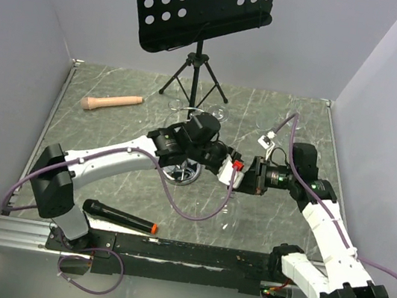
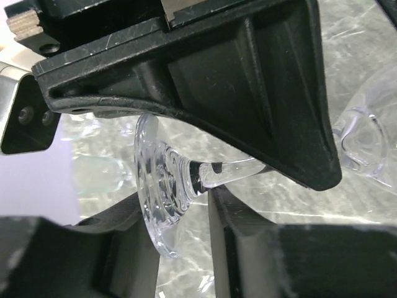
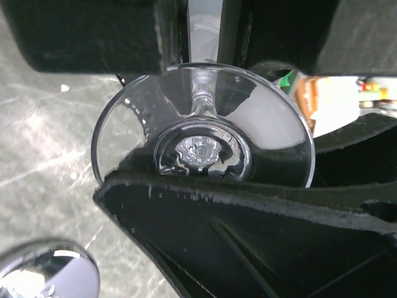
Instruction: Take the wine glass off the wine glass rack
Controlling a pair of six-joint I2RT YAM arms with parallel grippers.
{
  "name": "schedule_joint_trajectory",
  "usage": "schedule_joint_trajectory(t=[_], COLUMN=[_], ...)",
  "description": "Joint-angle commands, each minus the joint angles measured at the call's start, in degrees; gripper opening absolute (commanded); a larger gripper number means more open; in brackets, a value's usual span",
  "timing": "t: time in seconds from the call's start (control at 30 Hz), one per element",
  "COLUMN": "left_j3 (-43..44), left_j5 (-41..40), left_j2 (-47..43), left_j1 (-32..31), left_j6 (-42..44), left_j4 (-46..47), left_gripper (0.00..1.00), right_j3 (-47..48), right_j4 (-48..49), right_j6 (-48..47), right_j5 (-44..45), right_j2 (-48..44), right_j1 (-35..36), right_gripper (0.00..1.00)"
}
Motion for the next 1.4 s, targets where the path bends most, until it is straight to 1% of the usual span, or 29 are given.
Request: schedule_joint_trajectory(t=[0.0, 0.17, 0.23, 0.37, 0.43, 0.5, 0.57, 0.6, 0.7, 0.77, 0.8, 0.83, 0.97, 1.0, 1.07, 1.13, 1.17, 1.2, 1.27, 1.37], left_j3=[3.1, 1.9, 2.2, 2.8, 3.1, 3.5, 4.3, 4.5, 3.9, 3.6, 3.2, 3.1, 1.5, 1.1, 0.1, -1.0, -1.6, -2.0, -2.3, -2.0], left_j5=[2.3, 2.2, 2.3, 3.5, 4.2, 4.9, 5.3, 5.7, 6.5, 7.0, 7.1, 7.3, 9.0, 9.5, 10.1, 10.5, 10.5, 10.5, 10.9, 11.6], left_j2=[2.4, 4.6, 5.7, 7.8, 8.8, 9.9, 10.9, 11.3, 11.7, 12.0, 12.2, 12.2, 11.8, 11.6, 11.1, 10.6, 10.4, 10.3, 10.5, 10.8], left_j1=[-2.2, -2.7, -2.7, -2.7, -2.7, -2.7, -2.6, -2.6, -2.5, -2.5, -2.4, -2.4, -1.8, -1.4, -1.1, -0.7, -0.6, -0.5, -0.5, -0.5], left_j6=[-1.5, -5.2, -6.8, -9.7, -11.4, -13.7, -16.0, -17.0, -19.9, -21.6, -22.6, -23.4, -25.4, -25.7, -26.0, -24.9, -24.1, -23.5, -21.8, -19.3], left_j4=[4.9, 8.3, 9.0, 10.4, 11.3, 11.9, 11.6, 11.5, 11.9, 12.3, 12.4, 12.5, 13.5, 13.6, 14.4, 14.5, 14.7, 14.8, 14.8, 13.8], left_gripper=[0.33, 0.27, 0.21, 0.13, 0.01, 0.01, 0.01, 0.01, 0.01, 0.01, 0.01, 0.01, 0.01, 0.01, 0.11, 0.18, 0.25, 0.27, 0.3, 0.38], right_j3=[-1.1, -2.9, -3.5, -4.8, -5.2, -5.3, -5.5, -5.5, -6.0, -6.4, -6.8, -7.0, -7.4, -7.4, -7.2, -7.3, -7.5, -7.8, -9.2, -11.0], right_j4=[1.4, 0.1, -1.3, -3.2, -3.7, -4.2, -4.1, -4.1, -4.2, -4.4, -4.4, -4.6, -4.8, -4.7, -4.9, -5.4, -5.7, -5.6, -4.4, -2.2], right_j6=[3.8, 4.6, 4.2, 3.6, 3.2, 2.7, 2.7, 2.6, 2.4, 2.5, 2.5, 2.4, 1.3, 1.1, 0.6, 0.1, 0.1, 0.4, 2.3, 5.5], right_j5=[-7.5, -8.7, -9.2, -9.9, -10.2, -10.3, -10.4, -10.4, -10.4, -10.1, -10.2, -10.1, -12.8, -13.5, -14.7, -16.2, -16.4, -16.7, -17.9, -20.0], right_j2=[-2.0, -2.4, -2.4, -2.6, -2.5, -2.1, -1.8, -1.9, -1.7, -1.6, -1.4, -1.3, -0.8, -0.6, -0.6, -0.3, -0.1, -0.1, -0.2, -0.1], right_j1=[-0.3, -1.8, -2.5, -4.3, -5.2, -6.1, -6.7, -7.0, -7.8, -8.2, -8.6, -8.8, -9.9, -10.2, -10.2, -10.2, -10.1, -10.2, -10.2, -10.2], right_gripper=[0.0, 0.0, 0.0, 0.0, 0.0, 0.01, 0.08, 0.15, 0.3, 0.34, 0.34, 0.29, 0.04, 0.0, 0.0, 0.0, 0.0, 0.0, 0.0, 0.0])
